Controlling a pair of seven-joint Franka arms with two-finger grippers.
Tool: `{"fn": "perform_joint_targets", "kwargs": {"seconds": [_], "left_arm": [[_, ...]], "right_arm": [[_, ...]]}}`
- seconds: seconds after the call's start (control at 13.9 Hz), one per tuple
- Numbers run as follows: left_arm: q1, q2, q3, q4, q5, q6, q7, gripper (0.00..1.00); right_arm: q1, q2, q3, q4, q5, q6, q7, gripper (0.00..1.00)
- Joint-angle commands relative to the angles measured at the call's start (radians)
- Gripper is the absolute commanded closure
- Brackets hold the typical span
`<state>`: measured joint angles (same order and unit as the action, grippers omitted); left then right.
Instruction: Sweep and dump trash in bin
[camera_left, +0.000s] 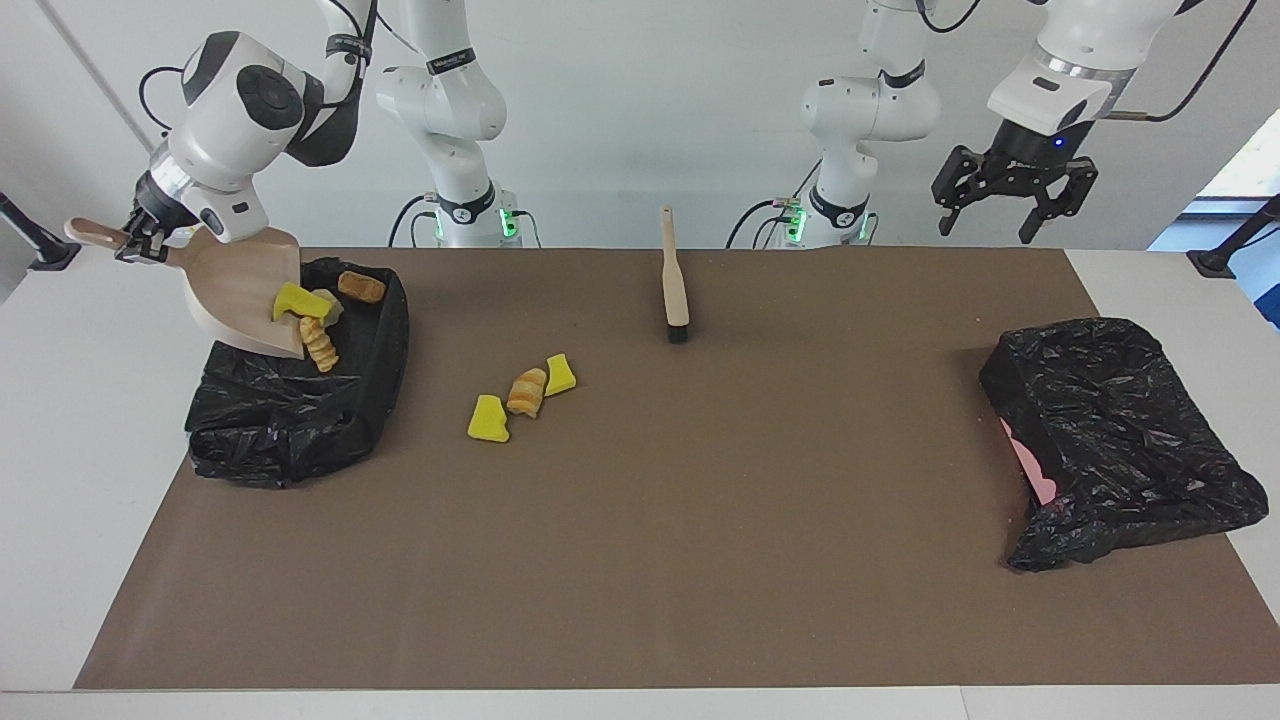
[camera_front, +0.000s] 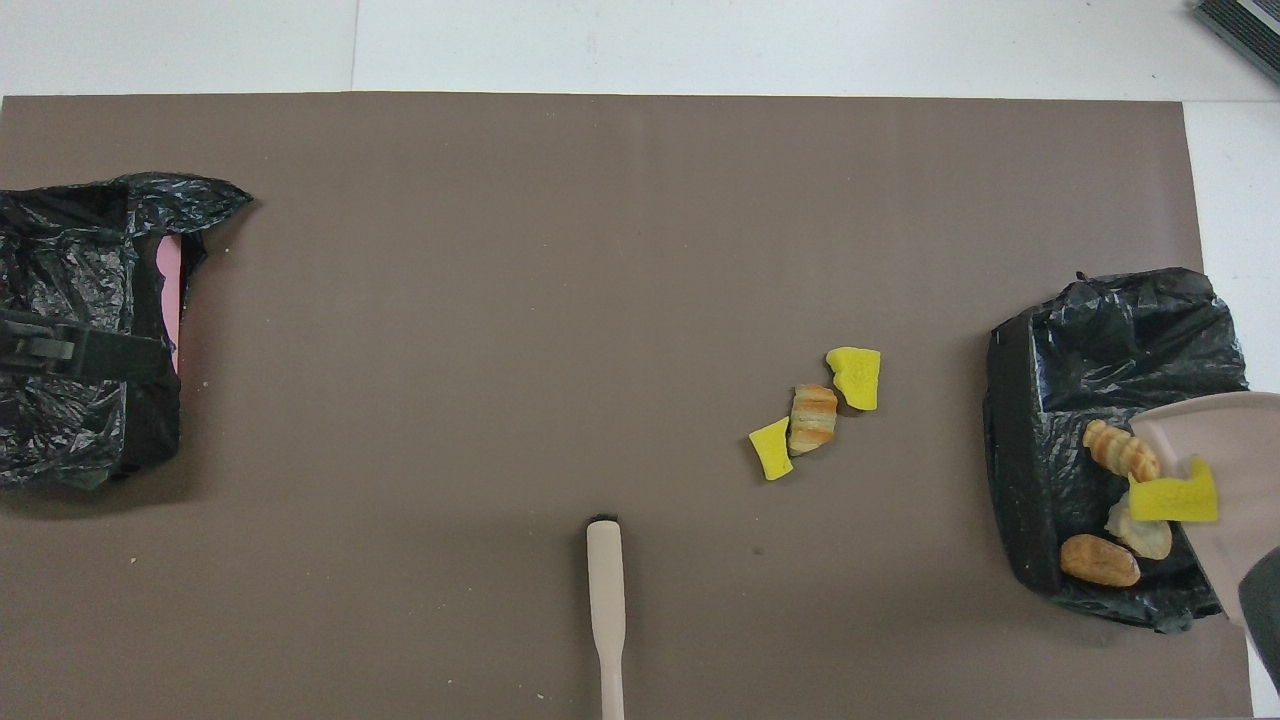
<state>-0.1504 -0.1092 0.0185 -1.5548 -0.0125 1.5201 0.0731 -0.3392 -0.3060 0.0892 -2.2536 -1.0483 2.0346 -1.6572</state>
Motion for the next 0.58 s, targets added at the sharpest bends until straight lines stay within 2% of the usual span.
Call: {"fn": "perform_joint_targets", "kwargs": {"seconds": [0.0, 0.14, 0.29, 0.36, 0.5], "left_arm": [[0.026, 0.081, 0.001, 0.125, -0.023, -0.067, 0.034, 0.0], [0.064, 0.146, -0.006, 0.212, -0.024, -0.106, 0.048, 0.0], [0.066, 0.122, 0.0, 0.203, -0.021, -0.129, 0.118, 0.0], [0.071, 0.087, 0.004, 0.17, -0.02, -0.132, 0.151, 0.0], [0.072, 0.057, 0.008, 0.124, -0.015, -0.132, 0.159, 0.0]], "right_arm": [[0.06, -0.051, 0.023, -0.041, -0.05, -0.092, 0.076, 1.0], [0.062, -0.082, 0.027, -0.032, -0.047, -0.106, 0.074, 1.0], [0.094, -0.102, 0.046, -0.015, -0.029, -0.135, 0.074, 1.0], [0.123, -0.1, 0.046, -0.003, -0.021, -0.184, 0.077, 1.0], [0.141, -0.102, 0.047, 0.022, -0.003, -0.209, 0.077, 1.0]]}}
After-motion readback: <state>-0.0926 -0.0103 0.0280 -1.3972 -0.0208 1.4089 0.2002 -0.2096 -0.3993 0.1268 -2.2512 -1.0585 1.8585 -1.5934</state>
